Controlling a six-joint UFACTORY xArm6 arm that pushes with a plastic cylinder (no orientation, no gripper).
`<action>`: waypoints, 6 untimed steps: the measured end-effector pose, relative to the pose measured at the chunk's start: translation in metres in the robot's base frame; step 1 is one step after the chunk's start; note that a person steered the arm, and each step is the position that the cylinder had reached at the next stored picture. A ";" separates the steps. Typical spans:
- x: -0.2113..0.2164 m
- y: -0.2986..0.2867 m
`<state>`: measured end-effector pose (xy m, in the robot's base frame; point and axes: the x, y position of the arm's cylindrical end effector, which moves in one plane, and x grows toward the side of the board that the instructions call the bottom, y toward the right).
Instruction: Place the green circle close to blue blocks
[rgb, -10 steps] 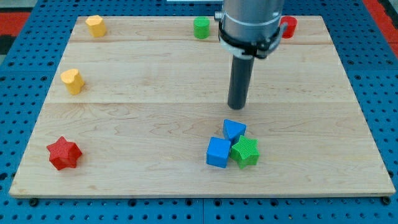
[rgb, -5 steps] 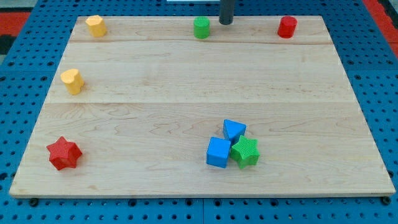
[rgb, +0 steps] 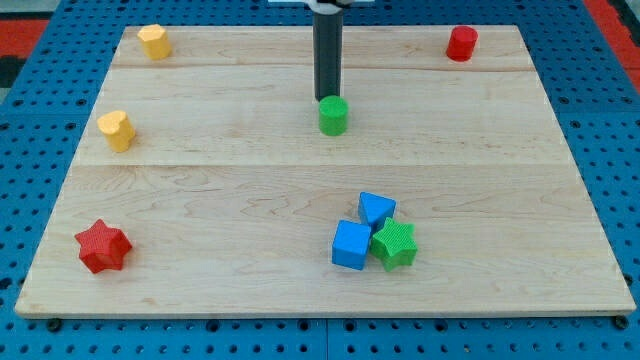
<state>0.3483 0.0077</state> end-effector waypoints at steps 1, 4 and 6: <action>0.036 0.005; 0.115 0.007; 0.109 0.003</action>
<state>0.4572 0.0111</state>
